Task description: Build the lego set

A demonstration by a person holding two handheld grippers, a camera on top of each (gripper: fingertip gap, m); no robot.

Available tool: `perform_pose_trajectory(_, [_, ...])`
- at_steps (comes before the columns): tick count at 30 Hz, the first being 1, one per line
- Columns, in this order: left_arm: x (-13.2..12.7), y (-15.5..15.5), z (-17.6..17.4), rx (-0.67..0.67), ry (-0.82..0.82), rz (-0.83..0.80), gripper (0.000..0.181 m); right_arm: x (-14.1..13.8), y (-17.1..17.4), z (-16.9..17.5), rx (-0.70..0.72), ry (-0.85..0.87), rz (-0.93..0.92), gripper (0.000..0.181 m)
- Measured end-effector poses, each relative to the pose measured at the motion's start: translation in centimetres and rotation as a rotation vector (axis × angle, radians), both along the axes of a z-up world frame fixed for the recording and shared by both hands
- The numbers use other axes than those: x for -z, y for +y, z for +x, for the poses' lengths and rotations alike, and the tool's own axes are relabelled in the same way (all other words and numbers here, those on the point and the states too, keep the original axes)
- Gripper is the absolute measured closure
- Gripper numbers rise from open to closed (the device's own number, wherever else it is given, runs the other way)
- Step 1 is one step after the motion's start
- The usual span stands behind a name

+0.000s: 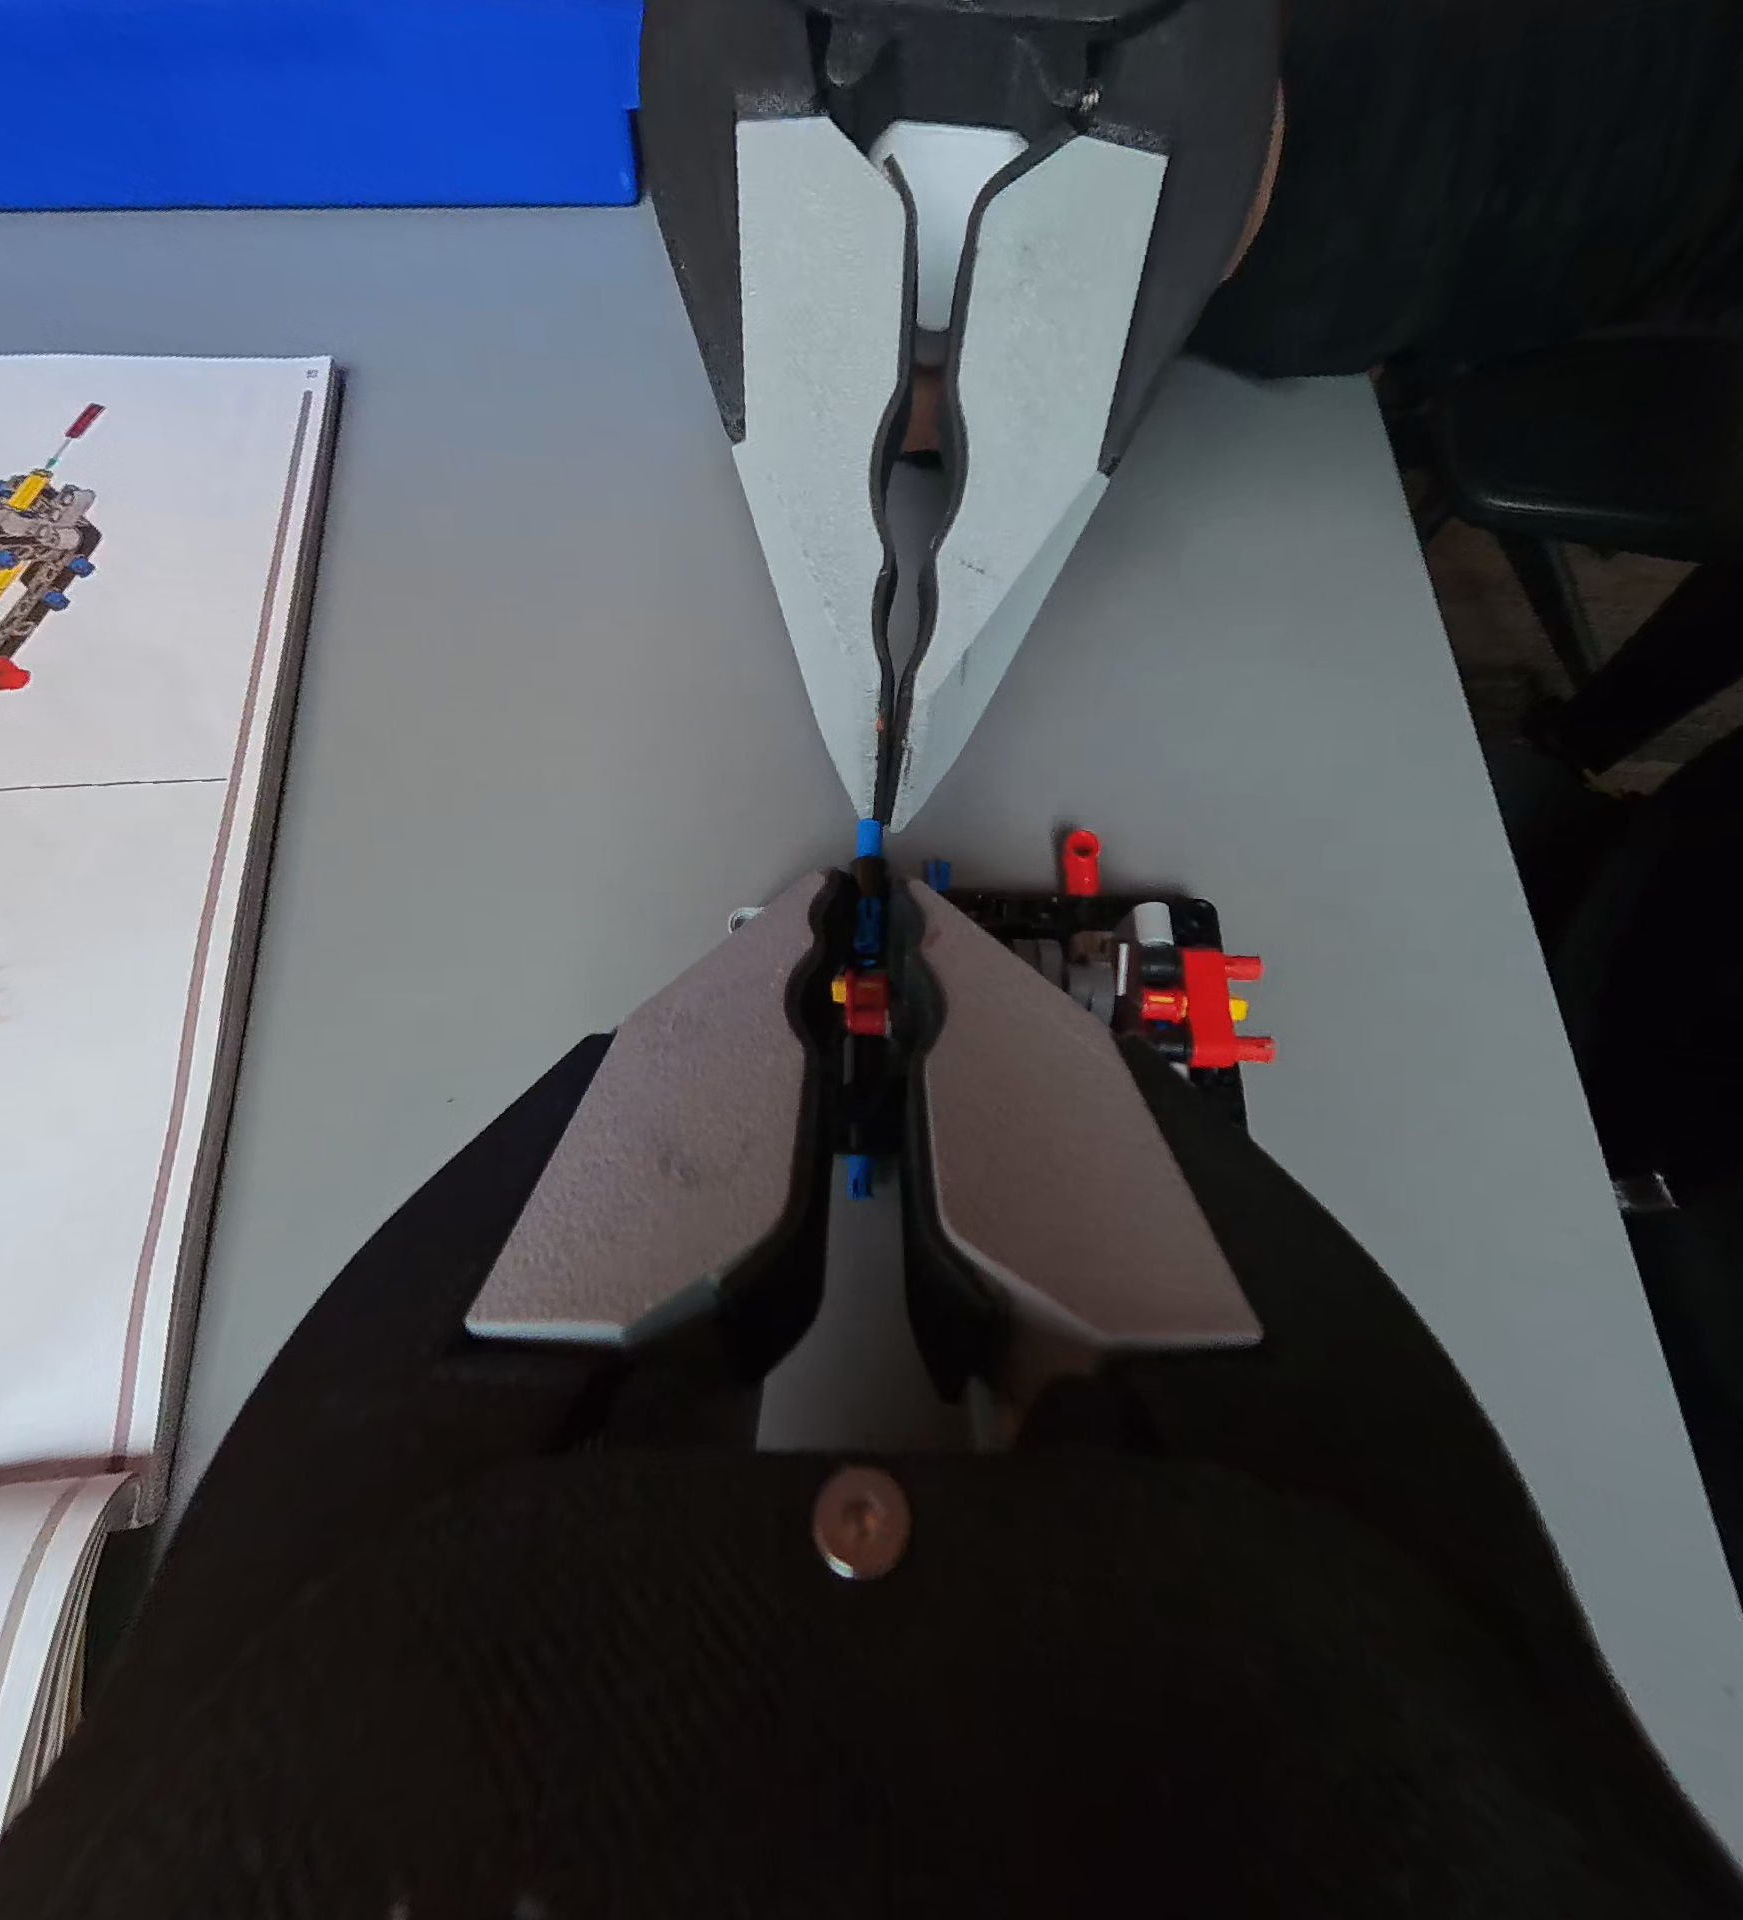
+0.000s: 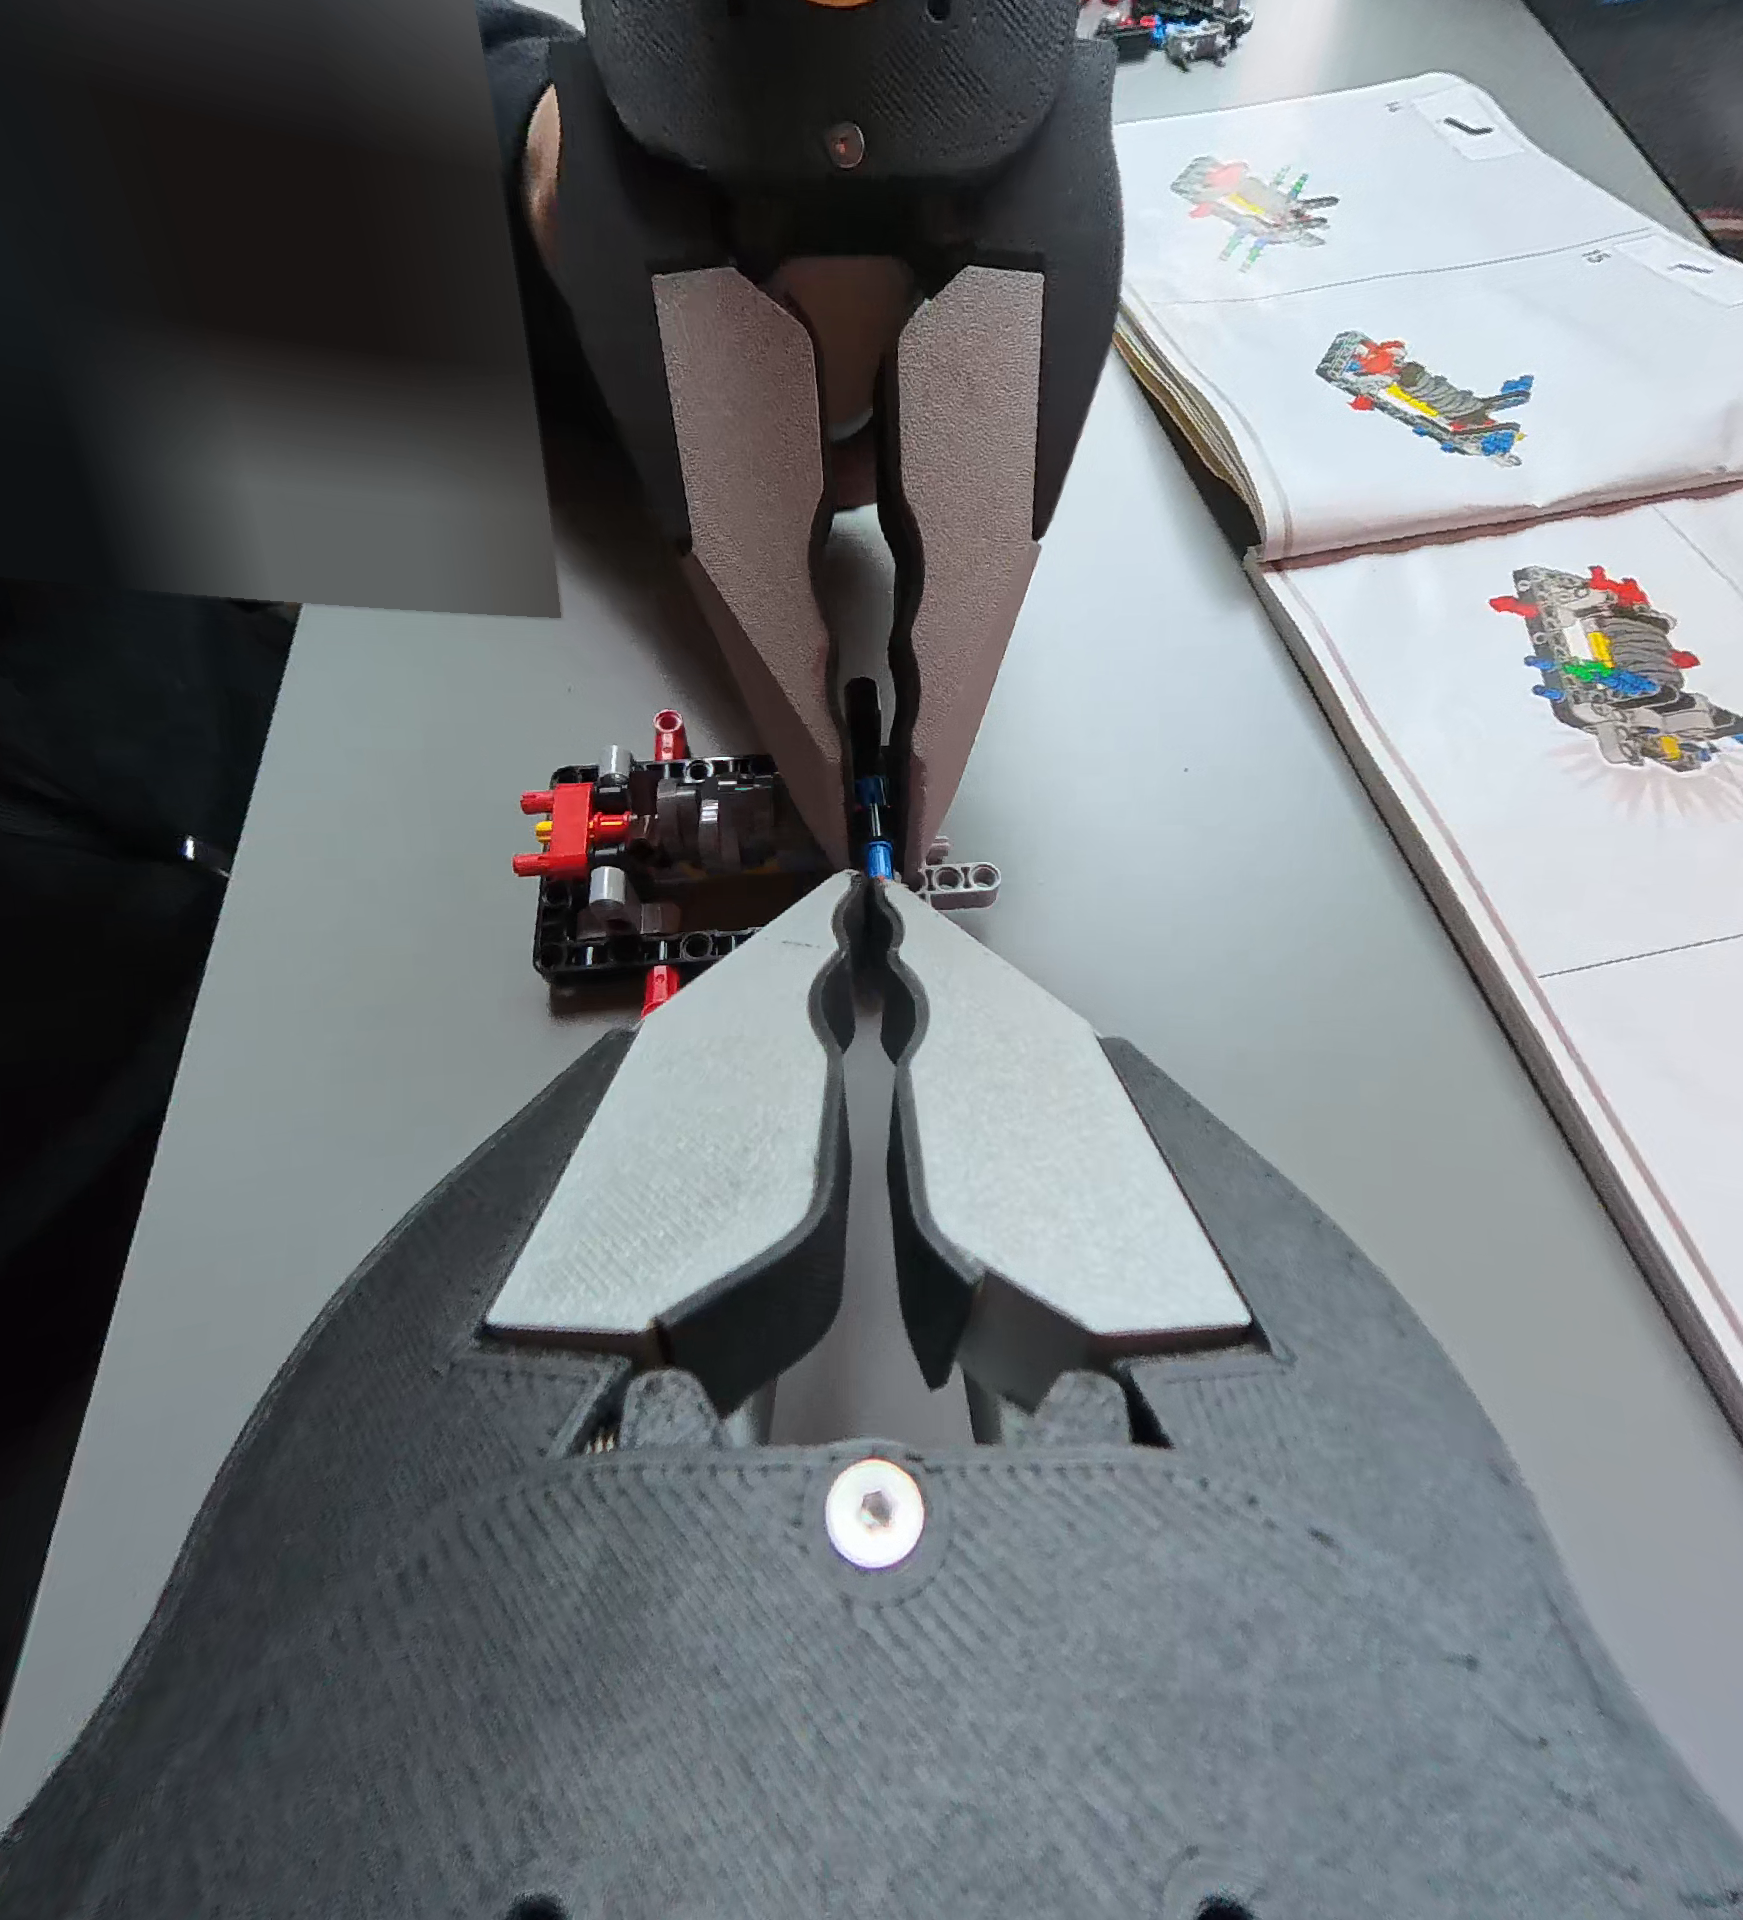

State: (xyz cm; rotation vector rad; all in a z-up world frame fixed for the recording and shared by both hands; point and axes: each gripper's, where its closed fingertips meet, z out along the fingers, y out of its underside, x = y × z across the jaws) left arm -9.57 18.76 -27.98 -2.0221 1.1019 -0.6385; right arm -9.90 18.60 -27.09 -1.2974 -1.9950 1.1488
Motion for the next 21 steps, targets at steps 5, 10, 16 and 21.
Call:
perform_pose_trajectory(5, [-0.2, -0.1, 0.3, 0.002, -0.026, 0.004, 0.176, -0.3, -0.2, 0.4, -0.023, 0.007, -0.105, 0.181])
perform_pose_trajectory(10, [-1.9, 0.2, -0.8, -0.034, -0.047, 0.017, 0.150, -1.6, 1.5, 0.7, 0.028, 0.085, -0.149, 0.171])
perform_pose_trajectory(16, [-8.0, -0.1, -8.4, -0.203, -0.008, 0.141, 0.155, -3.1, 3.8, 1.1, 0.116, 0.152, -0.291, 0.168])
perform_pose_trajectory(21, [-8.4, -2.7, -10.0, -0.255, -0.062, 0.075, 0.161, -2.6, 2.5, 1.3, 0.060, 0.121, -0.252, 0.160])
